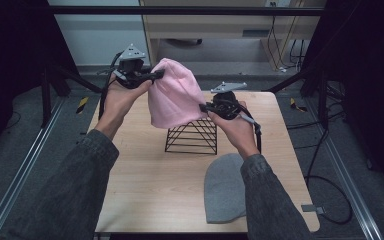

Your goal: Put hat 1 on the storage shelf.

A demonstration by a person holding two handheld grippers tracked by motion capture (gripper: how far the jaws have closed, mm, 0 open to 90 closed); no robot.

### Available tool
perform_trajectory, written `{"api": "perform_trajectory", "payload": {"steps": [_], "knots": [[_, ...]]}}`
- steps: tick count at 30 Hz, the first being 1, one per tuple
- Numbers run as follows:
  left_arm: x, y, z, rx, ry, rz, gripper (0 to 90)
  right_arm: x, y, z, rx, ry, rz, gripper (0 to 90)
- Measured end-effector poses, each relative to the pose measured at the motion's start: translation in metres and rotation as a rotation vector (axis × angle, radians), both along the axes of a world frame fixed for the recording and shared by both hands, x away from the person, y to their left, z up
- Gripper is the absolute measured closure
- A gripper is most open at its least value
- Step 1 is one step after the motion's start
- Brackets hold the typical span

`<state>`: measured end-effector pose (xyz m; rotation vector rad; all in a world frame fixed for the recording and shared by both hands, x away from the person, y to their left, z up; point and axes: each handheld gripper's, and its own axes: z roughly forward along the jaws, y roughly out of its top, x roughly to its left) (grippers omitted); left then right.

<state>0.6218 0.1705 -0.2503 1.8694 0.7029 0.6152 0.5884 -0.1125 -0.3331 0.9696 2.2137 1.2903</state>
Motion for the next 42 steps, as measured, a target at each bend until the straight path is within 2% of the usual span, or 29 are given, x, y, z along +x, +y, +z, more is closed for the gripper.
{"api": "perform_trajectory", "payload": {"steps": [7, 11, 16, 19, 26, 42], "knots": [[-0.005, -0.014, -0.002, 0.005, 0.0, -0.021, 75.8, -0.01, -0.008, -0.009, -0.007, -0.027, 0.013, 83.2], [-0.01, -0.019, -0.001, 0.02, 0.02, -0.031, 75.6, -0.016, -0.014, -0.012, -0.017, -0.037, 0.021, 83.1], [-0.017, -0.027, -0.003, 0.031, 0.032, -0.058, 75.2, -0.022, -0.02, -0.02, -0.018, -0.025, 0.023, 83.1], [-0.021, -0.032, -0.004, 0.046, 0.033, -0.071, 74.9, -0.024, -0.023, -0.025, -0.039, -0.021, 0.022, 83.0], [-0.024, -0.038, -0.011, 0.053, 0.04, -0.088, 74.5, -0.027, -0.027, -0.035, -0.049, -0.014, 0.011, 83.1], [-0.03, -0.046, -0.021, 0.048, 0.053, -0.11, 74.3, -0.032, -0.035, -0.048, -0.055, 0.005, -0.008, 83.1]]}}
